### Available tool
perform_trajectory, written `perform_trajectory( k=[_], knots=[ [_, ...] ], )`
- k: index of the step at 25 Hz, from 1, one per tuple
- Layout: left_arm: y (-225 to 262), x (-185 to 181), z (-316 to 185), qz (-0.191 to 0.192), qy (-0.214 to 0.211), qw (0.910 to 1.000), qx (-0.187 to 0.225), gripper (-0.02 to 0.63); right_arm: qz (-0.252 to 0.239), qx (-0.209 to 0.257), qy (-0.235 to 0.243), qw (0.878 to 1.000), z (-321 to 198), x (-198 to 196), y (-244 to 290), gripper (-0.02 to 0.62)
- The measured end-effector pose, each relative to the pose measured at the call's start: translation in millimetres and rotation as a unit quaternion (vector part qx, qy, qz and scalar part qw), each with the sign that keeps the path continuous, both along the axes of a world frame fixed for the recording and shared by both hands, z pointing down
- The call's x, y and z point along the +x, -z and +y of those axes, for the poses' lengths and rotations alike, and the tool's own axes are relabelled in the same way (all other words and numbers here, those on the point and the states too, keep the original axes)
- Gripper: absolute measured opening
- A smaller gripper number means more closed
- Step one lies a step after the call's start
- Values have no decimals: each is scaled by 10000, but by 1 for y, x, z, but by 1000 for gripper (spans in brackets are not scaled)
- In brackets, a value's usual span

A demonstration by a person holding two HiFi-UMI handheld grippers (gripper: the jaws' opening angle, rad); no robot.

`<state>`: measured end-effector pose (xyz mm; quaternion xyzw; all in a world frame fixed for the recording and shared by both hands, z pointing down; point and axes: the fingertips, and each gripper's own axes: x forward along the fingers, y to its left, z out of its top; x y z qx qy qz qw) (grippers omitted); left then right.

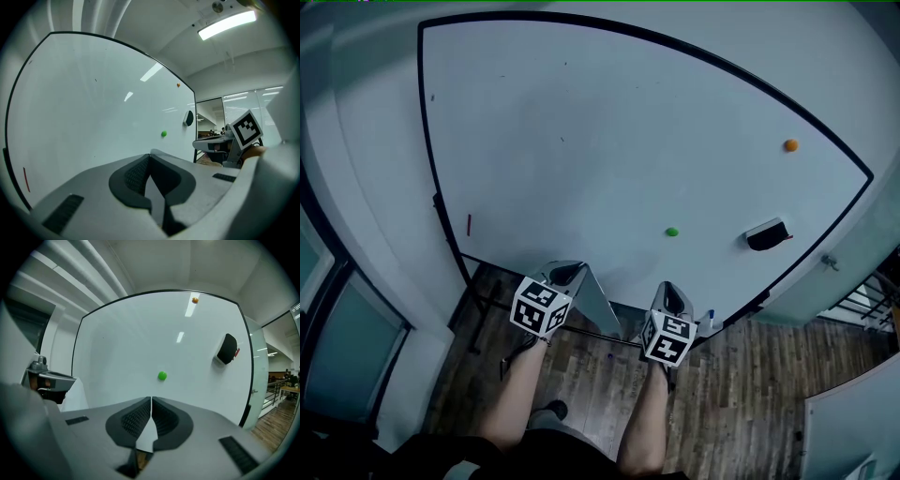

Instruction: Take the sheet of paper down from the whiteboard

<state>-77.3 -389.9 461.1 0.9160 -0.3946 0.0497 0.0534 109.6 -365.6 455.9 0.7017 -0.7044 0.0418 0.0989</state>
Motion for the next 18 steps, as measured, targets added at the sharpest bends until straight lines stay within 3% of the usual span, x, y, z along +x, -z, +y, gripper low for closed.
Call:
perform_trajectory(
  k=[9, 18],
  knots=[
    [7, 27, 38, -193, -46, 9998, 50, 20, -73, -23, 151, 9999, 64, 32, -7, 25],
    [23, 83, 66, -214, -57, 9996, 190, 20, -91, 166, 375, 9991, 98, 74, 11, 24]
  ],
)
